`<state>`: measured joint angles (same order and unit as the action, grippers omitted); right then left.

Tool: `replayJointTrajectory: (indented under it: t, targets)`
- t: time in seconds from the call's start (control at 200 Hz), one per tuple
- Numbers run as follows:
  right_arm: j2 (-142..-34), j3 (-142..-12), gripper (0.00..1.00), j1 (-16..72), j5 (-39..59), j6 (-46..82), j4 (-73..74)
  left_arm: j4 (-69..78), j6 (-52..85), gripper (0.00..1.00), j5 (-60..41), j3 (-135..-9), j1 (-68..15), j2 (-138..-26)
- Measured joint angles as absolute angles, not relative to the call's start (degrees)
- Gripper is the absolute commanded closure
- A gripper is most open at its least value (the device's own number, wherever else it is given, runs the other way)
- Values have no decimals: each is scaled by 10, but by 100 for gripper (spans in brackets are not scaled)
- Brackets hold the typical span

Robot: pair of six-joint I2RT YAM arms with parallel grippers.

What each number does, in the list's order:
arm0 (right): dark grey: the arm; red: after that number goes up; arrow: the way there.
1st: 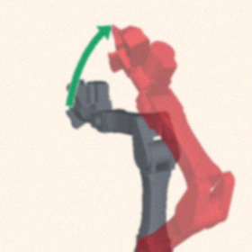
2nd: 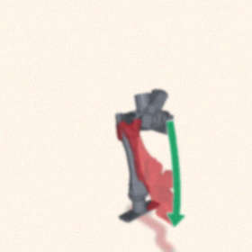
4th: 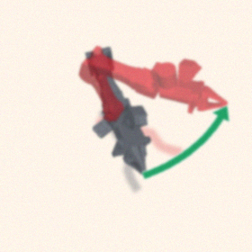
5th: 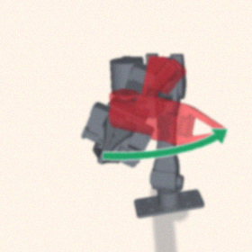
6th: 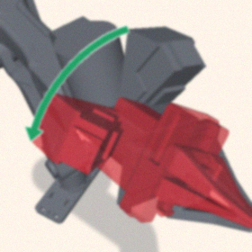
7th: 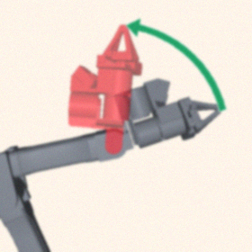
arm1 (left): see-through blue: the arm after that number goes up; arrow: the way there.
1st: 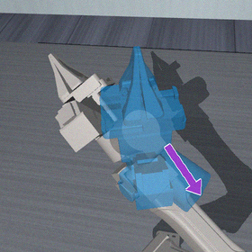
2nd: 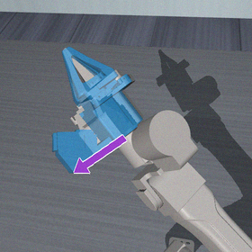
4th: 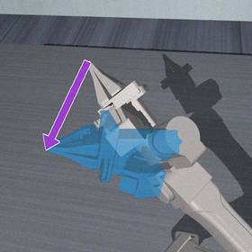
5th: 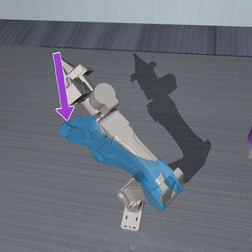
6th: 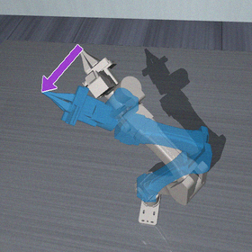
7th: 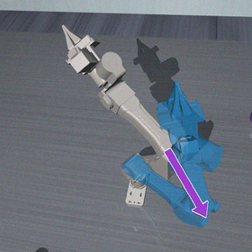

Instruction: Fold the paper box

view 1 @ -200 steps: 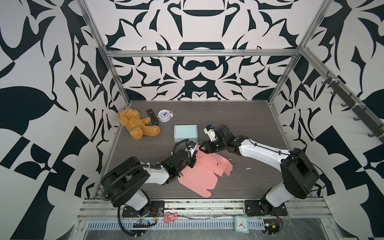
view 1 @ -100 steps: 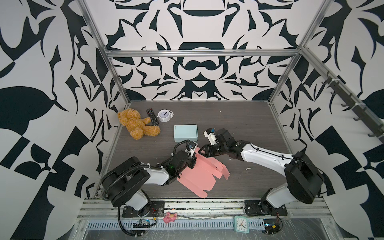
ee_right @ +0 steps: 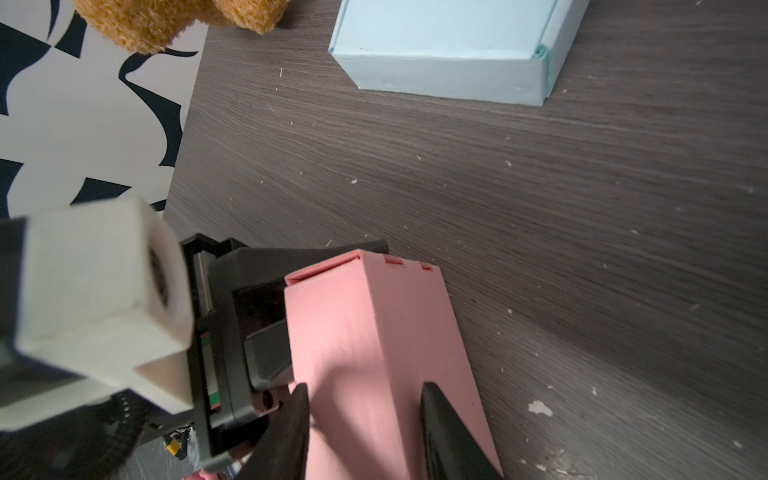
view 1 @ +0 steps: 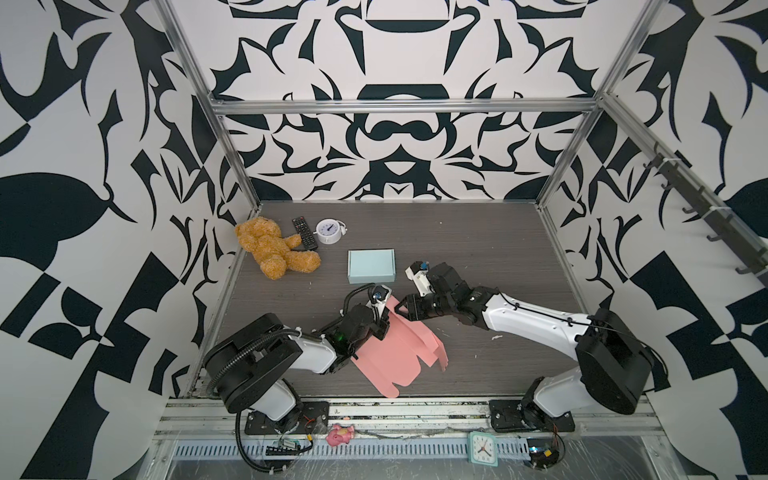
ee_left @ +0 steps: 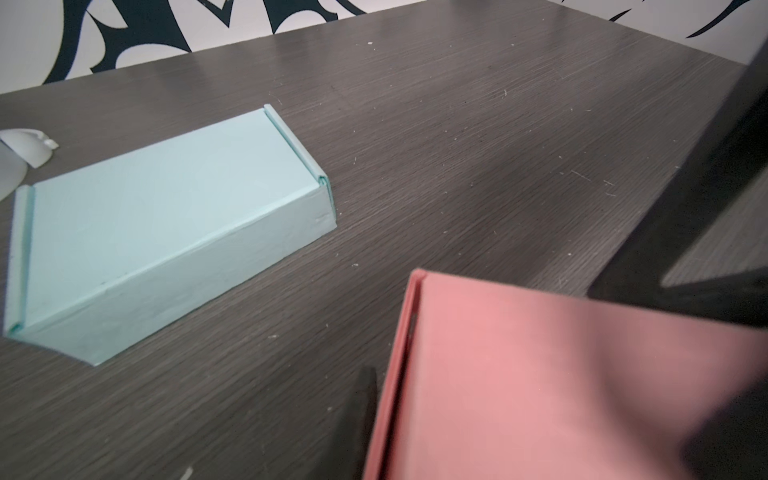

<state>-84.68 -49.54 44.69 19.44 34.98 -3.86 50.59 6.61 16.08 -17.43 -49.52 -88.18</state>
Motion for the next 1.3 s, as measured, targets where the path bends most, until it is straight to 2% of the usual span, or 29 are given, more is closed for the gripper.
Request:
replayJointTrajectory:
  t: [0.185, 0.305, 0.42, 0.72, 0.99, 1.3]
  targets:
    - [-847, -495, 56, 447, 192, 350, -41, 518, 70, 78, 163, -171, -495, -900]
    - [-847, -495, 56, 447, 190, 350, -41, 540, 72, 84, 165, -171, -495, -921]
    - [-847, -495, 57, 446, 188, 352, -40, 561, 71, 86, 167, -171, -495, -939]
    - [-843, -489, 57, 447, 188, 359, -41, 567, 73, 78, 170, -171, -495, -943]
    - [-832, -489, 57, 447, 184, 359, -51, 545, 73, 77, 169, -164, -495, -888]
    - [-832, -489, 57, 447, 181, 359, -54, 513, 71, 86, 167, -165, -495, -856]
